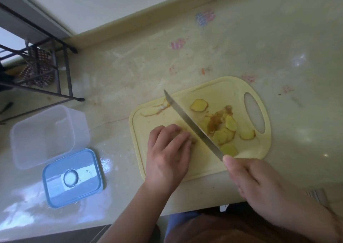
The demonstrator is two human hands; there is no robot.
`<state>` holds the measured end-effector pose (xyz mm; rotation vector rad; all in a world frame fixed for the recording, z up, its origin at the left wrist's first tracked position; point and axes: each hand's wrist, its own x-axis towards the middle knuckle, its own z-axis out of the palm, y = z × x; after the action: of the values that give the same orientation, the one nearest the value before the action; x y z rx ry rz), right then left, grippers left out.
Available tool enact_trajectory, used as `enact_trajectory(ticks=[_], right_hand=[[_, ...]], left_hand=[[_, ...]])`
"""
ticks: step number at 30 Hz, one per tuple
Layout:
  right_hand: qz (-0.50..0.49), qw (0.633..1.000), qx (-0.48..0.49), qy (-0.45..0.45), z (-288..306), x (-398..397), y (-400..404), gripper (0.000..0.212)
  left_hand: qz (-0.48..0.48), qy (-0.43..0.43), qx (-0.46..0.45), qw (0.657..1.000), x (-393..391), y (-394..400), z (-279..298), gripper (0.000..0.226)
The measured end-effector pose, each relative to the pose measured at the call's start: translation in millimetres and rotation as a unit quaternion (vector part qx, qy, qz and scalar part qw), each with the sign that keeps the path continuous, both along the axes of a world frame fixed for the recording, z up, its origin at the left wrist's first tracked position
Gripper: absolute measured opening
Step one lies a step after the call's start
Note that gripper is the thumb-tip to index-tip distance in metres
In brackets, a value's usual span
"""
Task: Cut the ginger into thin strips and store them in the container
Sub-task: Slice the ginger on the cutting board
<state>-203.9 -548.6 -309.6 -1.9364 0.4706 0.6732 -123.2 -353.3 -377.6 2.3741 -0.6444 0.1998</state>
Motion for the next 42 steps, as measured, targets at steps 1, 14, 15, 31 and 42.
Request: enact_trajectory(ticks=[1, 14, 15, 31, 42], right_hand=[[0.002, 1.000, -0.007, -0.002, 5, -3, 2, 0.080], [-0.009, 0.998, -0.051, -0.037, 17, -14, 7, 0.087], [-0.005, 0.998, -0.057, -0.035, 16, -15, 7, 0.088], [0.023, 0.999, -0.043, 0.020, 18, -2, 10, 0.076], [0.042, 0.999, -0.011, 0.010, -2, 31, 21, 0.061]], left_hand=[[-0.002, 0.002, 0.001, 1.000, 1, 0, 1, 0.008], [0.005, 0.005, -0.010, 1.000, 4, -3, 3, 0.010], [0.005, 0.004, -0.011, 1.000, 3, -3, 3, 0.009], [-0.002, -0.004, -0.002, 1.000, 3, -2, 1, 0.004], [0.007, -0.010, -0.004, 1.000, 2, -2, -1, 0.006]])
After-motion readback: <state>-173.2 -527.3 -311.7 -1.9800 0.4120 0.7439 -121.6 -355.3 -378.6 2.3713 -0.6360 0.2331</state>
